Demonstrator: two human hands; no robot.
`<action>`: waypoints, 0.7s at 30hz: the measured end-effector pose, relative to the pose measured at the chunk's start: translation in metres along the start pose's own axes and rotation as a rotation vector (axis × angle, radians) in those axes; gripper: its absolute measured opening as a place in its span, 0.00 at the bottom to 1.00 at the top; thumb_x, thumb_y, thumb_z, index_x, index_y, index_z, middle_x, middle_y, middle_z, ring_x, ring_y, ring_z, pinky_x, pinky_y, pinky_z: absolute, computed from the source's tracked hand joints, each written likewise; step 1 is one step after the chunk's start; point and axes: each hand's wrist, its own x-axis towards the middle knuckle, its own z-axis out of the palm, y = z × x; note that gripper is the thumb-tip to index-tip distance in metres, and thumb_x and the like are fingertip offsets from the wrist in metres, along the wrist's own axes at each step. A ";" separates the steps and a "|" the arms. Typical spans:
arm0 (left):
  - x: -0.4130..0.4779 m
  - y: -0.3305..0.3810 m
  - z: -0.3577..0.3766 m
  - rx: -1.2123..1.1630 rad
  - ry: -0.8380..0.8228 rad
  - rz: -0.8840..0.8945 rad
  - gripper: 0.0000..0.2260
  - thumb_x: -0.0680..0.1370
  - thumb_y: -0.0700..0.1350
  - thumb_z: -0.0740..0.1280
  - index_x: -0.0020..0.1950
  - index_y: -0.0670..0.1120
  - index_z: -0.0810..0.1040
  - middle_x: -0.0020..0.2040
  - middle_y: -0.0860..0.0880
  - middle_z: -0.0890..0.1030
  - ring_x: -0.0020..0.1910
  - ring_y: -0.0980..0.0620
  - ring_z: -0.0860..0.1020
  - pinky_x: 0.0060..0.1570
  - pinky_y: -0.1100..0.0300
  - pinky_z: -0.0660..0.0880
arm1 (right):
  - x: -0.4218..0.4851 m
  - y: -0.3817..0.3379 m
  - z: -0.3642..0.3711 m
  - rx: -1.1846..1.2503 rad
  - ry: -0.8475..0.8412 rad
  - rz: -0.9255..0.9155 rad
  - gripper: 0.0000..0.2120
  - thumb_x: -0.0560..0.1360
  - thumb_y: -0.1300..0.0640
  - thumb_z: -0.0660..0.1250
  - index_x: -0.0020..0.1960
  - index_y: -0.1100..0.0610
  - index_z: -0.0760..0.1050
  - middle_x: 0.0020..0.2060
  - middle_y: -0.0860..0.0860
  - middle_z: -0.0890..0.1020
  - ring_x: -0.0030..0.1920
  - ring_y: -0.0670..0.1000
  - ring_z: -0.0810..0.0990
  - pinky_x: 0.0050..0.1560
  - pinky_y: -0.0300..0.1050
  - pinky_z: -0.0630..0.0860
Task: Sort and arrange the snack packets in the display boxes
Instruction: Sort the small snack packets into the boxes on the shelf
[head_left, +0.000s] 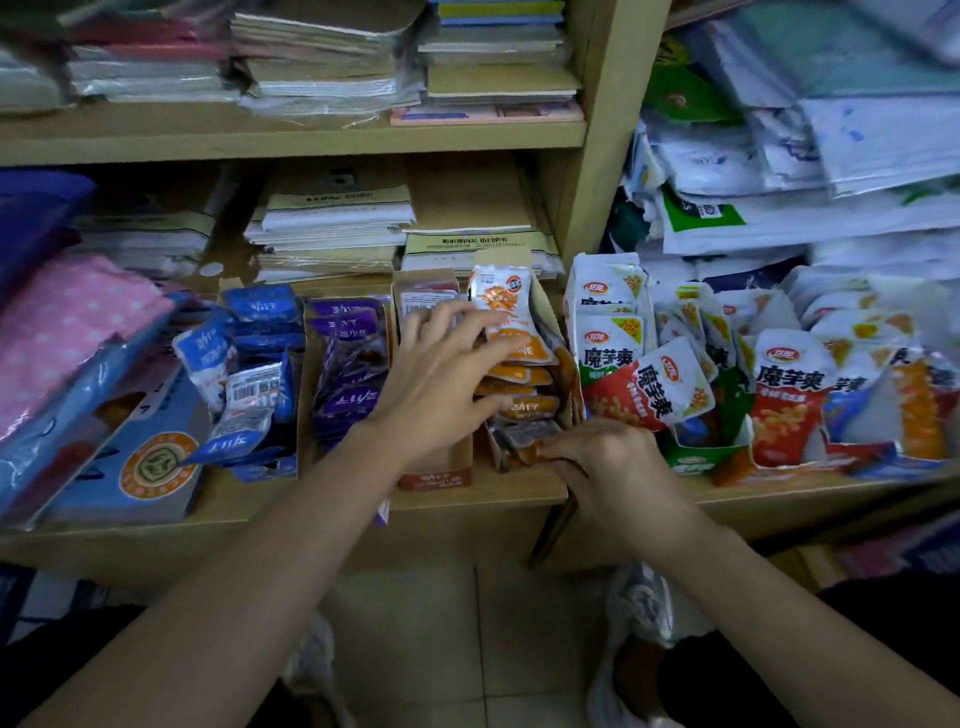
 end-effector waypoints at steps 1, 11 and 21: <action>0.008 -0.002 -0.001 0.011 -0.015 0.015 0.26 0.75 0.60 0.72 0.72 0.58 0.74 0.73 0.53 0.73 0.72 0.47 0.66 0.69 0.44 0.60 | 0.000 0.002 0.000 0.000 -0.019 0.002 0.08 0.69 0.66 0.77 0.45 0.56 0.86 0.40 0.52 0.86 0.43 0.53 0.84 0.44 0.50 0.83; 0.037 -0.015 0.000 -0.223 0.310 -0.125 0.12 0.79 0.45 0.72 0.61 0.52 0.84 0.51 0.52 0.86 0.43 0.58 0.78 0.44 0.59 0.76 | 0.002 -0.007 -0.009 -0.051 -0.047 0.015 0.07 0.72 0.64 0.76 0.47 0.55 0.84 0.74 0.56 0.70 0.53 0.57 0.84 0.47 0.50 0.84; 0.038 -0.011 0.003 -0.143 0.125 -0.101 0.20 0.80 0.52 0.70 0.72 0.56 0.75 0.56 0.51 0.85 0.52 0.48 0.83 0.56 0.46 0.79 | 0.004 -0.011 -0.006 -0.134 -0.086 -0.041 0.14 0.68 0.66 0.77 0.47 0.54 0.76 0.34 0.51 0.80 0.42 0.53 0.79 0.33 0.46 0.76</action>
